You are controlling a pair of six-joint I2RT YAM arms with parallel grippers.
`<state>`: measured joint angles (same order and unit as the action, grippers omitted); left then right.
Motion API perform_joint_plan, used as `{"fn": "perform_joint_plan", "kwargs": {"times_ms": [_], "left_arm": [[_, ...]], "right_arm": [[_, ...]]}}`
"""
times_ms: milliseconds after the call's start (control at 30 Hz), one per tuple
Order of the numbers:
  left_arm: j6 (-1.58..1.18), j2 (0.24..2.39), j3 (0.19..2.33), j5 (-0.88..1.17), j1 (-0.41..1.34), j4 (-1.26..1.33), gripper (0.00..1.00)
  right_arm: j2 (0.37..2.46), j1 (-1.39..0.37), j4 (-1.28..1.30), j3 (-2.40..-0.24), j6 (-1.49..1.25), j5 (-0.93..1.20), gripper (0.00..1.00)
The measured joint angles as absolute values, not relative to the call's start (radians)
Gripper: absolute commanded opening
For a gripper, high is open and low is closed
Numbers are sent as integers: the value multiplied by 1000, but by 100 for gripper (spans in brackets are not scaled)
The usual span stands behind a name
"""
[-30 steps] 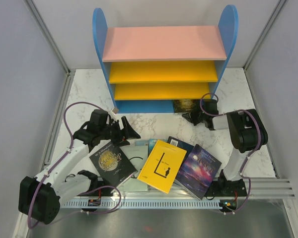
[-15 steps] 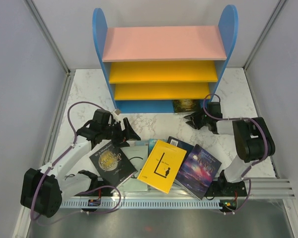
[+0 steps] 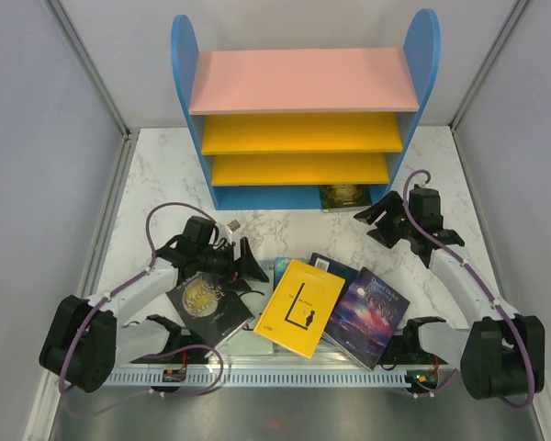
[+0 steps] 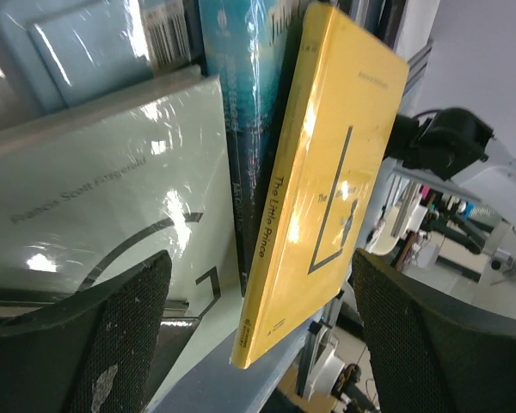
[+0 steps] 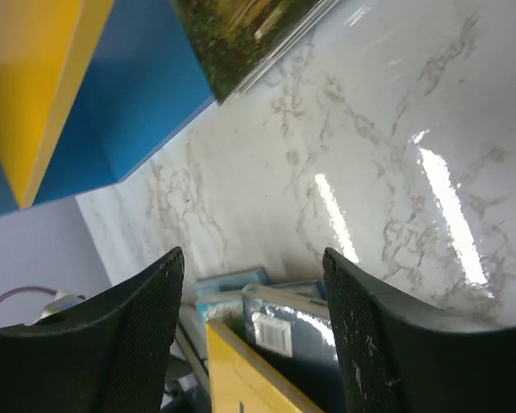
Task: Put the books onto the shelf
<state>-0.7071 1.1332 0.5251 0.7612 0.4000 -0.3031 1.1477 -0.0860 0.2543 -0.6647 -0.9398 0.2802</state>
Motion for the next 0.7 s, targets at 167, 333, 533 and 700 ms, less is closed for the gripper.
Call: {"fn": "perform_joint_plan", "kwargs": {"times_ms": [167, 333, 533, 700], "left_arm": [[-722, 1145, 474, 772, 496, -238, 87], [-763, 1153, 442, 770, 593, -156, 86], [-852, 1168, 365, 799, 658, 5, 79], [-955, 1168, 266, 836, 671, 210, 68]], "right_arm": [[1034, -98, 292, -637, -944, 368, 77], [908, -123, 341, -553, -953, 416, 77], [783, -123, 422, -491, -966, 429, 78], [716, -123, 489, -488, -965, 429, 78]]}}
